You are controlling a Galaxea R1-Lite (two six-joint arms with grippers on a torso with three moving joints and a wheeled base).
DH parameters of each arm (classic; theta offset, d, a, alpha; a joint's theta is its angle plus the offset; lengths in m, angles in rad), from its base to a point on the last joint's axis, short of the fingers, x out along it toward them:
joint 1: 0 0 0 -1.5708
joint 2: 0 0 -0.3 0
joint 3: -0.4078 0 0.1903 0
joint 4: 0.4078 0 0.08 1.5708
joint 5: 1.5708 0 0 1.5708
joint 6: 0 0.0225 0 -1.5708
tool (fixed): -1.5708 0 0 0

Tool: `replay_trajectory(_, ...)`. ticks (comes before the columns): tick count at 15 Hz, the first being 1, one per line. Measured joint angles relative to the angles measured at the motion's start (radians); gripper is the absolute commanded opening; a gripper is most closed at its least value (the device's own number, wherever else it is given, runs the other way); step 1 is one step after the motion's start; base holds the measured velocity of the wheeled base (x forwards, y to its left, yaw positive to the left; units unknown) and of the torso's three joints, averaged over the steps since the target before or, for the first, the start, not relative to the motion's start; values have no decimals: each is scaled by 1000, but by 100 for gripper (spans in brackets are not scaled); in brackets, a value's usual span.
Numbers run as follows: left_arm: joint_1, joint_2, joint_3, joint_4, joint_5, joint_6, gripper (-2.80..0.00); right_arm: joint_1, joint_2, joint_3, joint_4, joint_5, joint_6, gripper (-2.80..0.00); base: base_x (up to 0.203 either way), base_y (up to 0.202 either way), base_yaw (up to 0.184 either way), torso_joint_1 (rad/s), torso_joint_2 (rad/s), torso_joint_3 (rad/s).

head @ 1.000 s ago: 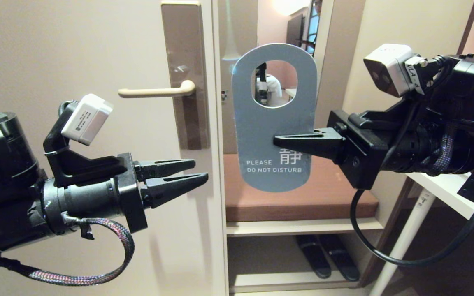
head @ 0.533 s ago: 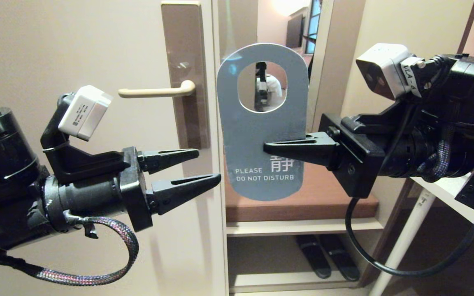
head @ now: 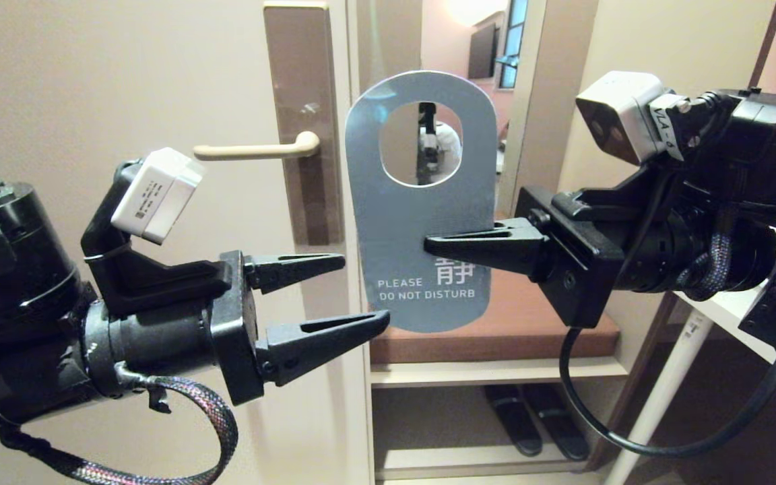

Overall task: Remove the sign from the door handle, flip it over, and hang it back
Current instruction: Hand it to the other hand

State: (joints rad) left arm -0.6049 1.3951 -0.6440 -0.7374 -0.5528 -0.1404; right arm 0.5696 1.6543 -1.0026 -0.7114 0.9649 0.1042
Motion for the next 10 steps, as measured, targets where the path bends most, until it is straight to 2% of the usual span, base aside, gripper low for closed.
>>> replay_trajectory(2, -10, 1, -1, -1, 0, -2, 0, 6, 9, 0, -51, 0, 12, -280, 0, 0, 0, 0, 0, 0)
replay_trajectory(6, -19, 3, -2, -14, 0, -7, 0, 40, 23, 4, -140, -1, 88, -280, 0, 0, 0, 0, 0, 0)
replay_trajectory(10, -23, 16, -9, -94, 0, -90, 0, 75, 33, 5, -143, -1, 88, -280, 0, 0, 0, 0, 0, 0)
